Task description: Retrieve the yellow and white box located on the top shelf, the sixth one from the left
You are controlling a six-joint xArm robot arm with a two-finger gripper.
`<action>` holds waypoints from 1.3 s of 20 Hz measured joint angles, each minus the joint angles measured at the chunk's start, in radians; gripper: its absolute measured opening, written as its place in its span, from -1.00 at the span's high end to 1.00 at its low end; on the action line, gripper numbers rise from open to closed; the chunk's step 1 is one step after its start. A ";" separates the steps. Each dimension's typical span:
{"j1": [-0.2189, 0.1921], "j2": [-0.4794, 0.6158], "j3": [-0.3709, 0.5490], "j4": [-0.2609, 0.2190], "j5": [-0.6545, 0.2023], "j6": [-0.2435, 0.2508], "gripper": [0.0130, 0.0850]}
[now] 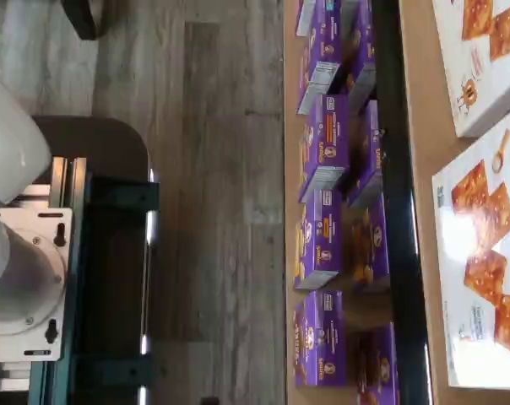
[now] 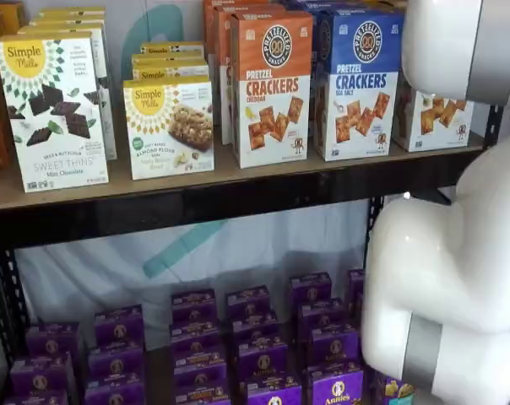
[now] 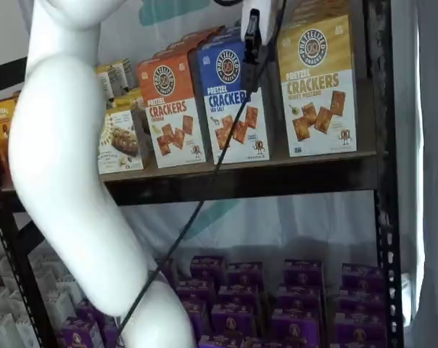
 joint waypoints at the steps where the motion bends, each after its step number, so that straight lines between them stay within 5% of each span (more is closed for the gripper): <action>1: 0.015 -0.012 0.012 -0.027 -0.018 0.000 -1.00; 3: 0.046 -0.050 0.048 -0.074 -0.052 0.004 -1.00; 8: 0.052 -0.102 0.104 -0.065 -0.091 0.011 -1.00; 12: 0.003 -0.128 0.129 0.023 -0.121 0.005 -1.00; 19: -0.126 -0.230 0.256 0.299 -0.338 -0.036 -1.00; 23: -0.123 -0.266 0.307 0.332 -0.493 -0.091 -1.00; 26: -0.097 -0.276 0.333 0.306 -0.595 -0.135 -1.00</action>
